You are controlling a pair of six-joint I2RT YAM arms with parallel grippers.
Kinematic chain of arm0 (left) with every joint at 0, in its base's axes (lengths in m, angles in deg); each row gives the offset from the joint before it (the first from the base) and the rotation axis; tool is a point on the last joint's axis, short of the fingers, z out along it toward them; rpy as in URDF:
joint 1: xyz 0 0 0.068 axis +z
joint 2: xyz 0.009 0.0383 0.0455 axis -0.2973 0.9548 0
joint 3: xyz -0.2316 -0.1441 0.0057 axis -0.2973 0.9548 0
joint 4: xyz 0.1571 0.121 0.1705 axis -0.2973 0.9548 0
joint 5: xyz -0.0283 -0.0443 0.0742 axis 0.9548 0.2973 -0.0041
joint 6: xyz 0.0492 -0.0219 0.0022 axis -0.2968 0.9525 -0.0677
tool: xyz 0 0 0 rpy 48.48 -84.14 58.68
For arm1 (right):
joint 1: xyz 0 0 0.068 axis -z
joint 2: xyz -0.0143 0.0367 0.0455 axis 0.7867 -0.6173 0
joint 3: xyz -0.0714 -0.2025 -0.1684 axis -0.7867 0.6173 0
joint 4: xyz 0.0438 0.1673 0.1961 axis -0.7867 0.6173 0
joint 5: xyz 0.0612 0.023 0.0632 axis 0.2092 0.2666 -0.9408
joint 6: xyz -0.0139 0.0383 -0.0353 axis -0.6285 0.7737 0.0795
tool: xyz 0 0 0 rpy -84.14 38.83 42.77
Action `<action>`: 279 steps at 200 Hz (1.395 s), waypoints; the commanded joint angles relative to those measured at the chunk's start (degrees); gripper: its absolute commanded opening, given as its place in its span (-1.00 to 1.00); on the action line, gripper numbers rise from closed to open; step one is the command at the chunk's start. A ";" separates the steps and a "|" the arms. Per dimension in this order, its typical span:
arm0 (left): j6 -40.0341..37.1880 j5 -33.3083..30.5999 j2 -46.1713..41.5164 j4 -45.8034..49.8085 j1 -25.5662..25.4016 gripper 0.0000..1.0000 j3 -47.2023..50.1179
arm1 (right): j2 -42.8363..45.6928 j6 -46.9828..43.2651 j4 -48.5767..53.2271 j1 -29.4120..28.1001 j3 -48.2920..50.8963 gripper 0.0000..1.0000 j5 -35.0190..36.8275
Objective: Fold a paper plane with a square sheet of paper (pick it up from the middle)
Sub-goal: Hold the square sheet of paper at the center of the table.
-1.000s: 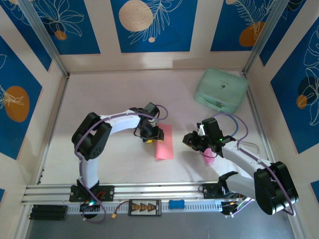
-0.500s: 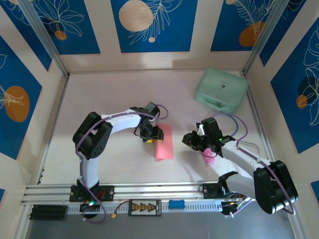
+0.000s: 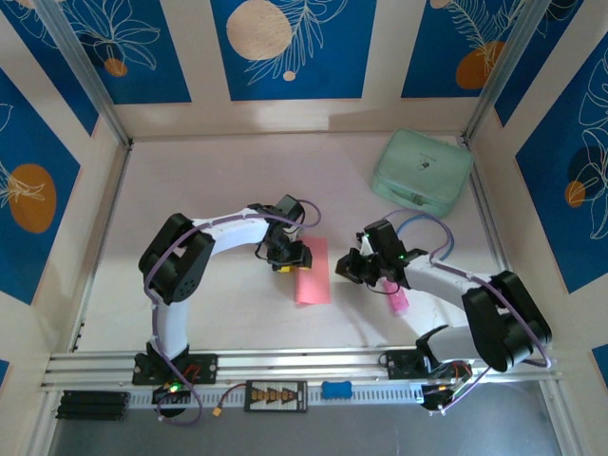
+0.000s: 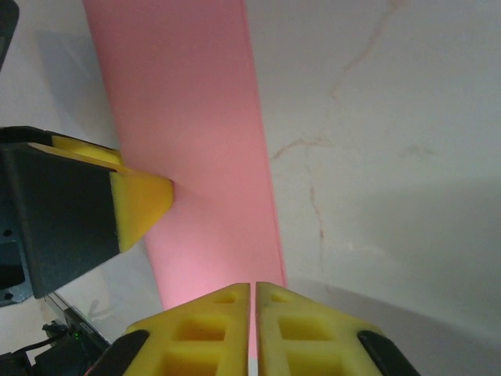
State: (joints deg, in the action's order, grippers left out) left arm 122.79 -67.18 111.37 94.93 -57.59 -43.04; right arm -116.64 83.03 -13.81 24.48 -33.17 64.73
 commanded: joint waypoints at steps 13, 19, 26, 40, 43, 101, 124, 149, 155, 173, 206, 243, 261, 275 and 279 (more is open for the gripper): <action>-1.60 -6.28 5.69 -2.05 -0.25 0.06 2.45 | -2.82 -0.29 -1.51 -0.90 -2.63 -0.83 0.93; -1.53 -6.28 5.73 -2.13 -0.29 0.06 2.41 | -2.99 -0.19 -0.77 -1.05 -2.85 -0.83 1.77; -1.41 -6.28 5.65 -2.27 -0.31 0.06 2.54 | -2.84 0.08 0.10 -0.95 -2.88 -0.83 2.95; -1.09 -6.13 5.52 -2.45 -0.33 0.08 2.63 | -1.36 0.77 0.66 -0.58 -1.94 -0.83 4.58; -1.00 -6.02 5.54 -2.54 -0.29 0.09 2.70 | -0.92 0.99 0.67 -0.41 -1.63 -0.83 4.85; -0.28 -6.90 5.51 -2.46 -0.27 0.09 2.79 | 8.92 1.96 2.36 3.45 3.64 -0.82 5.73; -0.52 -6.55 5.69 -2.59 -0.25 0.09 2.72 | 10.04 1.86 2.16 3.99 4.33 -0.81 4.54; -0.55 -6.74 5.68 -2.41 -0.27 0.09 2.69 | 9.18 1.44 -0.10 3.93 4.20 -0.82 2.27; -0.60 -6.72 5.68 -2.44 -0.27 0.09 2.72 | 8.56 1.21 -1.23 3.87 4.12 -0.82 1.24; -0.63 -6.72 5.69 -2.39 -0.26 0.09 2.75 | 5.87 0.60 -3.17 2.89 2.81 -0.87 -0.34; -0.48 -6.56 5.99 -2.66 -0.31 0.09 2.90 | -0.86 0.35 -4.64 -0.06 -1.05 -0.97 -0.30; -0.43 -6.65 6.01 -2.69 -0.31 0.09 3.07 | -7.50 0.41 -6.56 -2.73 -4.58 -1.00 -0.38; -0.24 -6.55 6.06 -2.83 -0.31 0.09 3.07 | -10.28 0.37 -7.12 -3.78 -6.19 -1.00 -0.63; -0.28 -6.55 6.08 -2.87 -0.24 0.09 3.07 | -12.56 0.37 -7.58 -4.44 -7.26 -1.00 -1.06; -0.29 -6.56 6.04 -2.82 -0.24 0.09 3.07 | -13.09 0.37 -7.80 -4.61 -7.49 -1.00 -1.12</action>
State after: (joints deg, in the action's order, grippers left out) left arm 122.98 -67.16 111.37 94.79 -57.61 -43.02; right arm -126.65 84.08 -20.19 21.10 -38.44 65.38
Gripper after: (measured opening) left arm 0.546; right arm 0.063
